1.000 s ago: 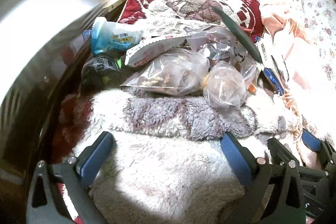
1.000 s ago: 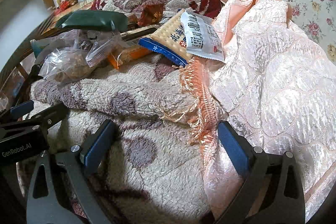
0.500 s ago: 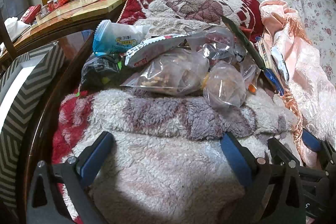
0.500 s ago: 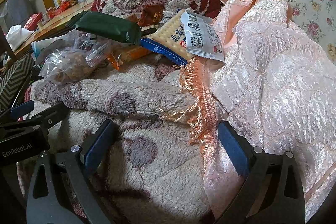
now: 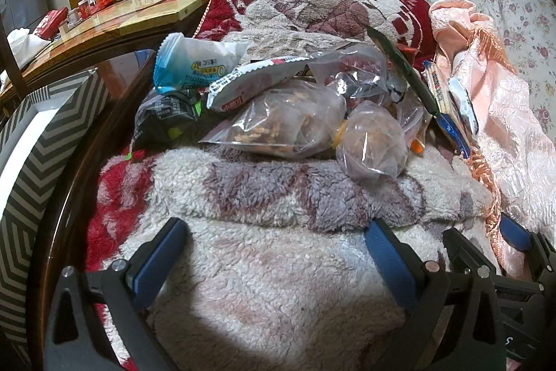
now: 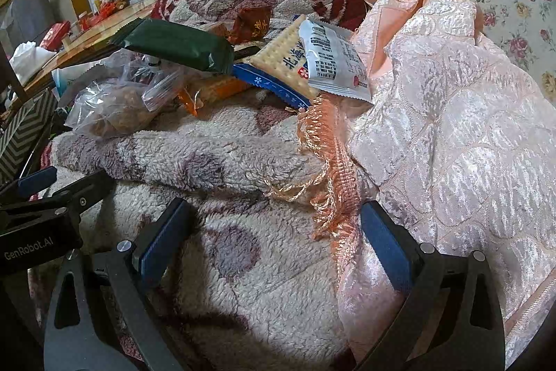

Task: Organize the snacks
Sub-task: 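Move both tools toward the pile of snack packets on the blanket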

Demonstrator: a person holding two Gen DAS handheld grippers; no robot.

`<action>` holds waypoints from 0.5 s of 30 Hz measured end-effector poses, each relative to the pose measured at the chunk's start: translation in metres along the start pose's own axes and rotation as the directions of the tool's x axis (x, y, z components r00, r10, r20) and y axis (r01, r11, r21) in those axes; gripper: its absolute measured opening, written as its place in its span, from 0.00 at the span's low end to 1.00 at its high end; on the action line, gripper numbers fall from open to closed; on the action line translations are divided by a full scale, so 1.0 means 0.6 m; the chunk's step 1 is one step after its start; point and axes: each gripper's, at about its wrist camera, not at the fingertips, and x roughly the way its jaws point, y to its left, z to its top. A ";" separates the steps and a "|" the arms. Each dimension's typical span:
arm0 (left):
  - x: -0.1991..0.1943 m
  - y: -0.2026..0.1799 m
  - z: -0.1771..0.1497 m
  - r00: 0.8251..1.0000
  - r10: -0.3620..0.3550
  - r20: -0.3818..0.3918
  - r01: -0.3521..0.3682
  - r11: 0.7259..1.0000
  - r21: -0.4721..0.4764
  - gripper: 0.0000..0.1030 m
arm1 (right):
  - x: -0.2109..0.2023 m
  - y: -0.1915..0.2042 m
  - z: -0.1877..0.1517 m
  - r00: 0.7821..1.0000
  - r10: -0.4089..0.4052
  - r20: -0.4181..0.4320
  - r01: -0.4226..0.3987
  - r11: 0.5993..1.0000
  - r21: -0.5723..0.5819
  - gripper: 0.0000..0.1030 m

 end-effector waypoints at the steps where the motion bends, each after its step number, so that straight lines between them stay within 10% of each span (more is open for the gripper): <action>1: 0.000 0.000 0.000 1.000 0.000 0.000 0.000 1.000 0.000 1.00 | 0.000 -0.001 0.000 1.000 0.000 0.000 0.000 1.000 0.000 0.96; 15: -0.001 0.001 0.001 1.000 0.009 -0.004 -0.009 1.000 0.007 1.00 | 0.000 0.000 0.000 1.000 0.001 -0.001 -0.001 1.000 0.001 0.96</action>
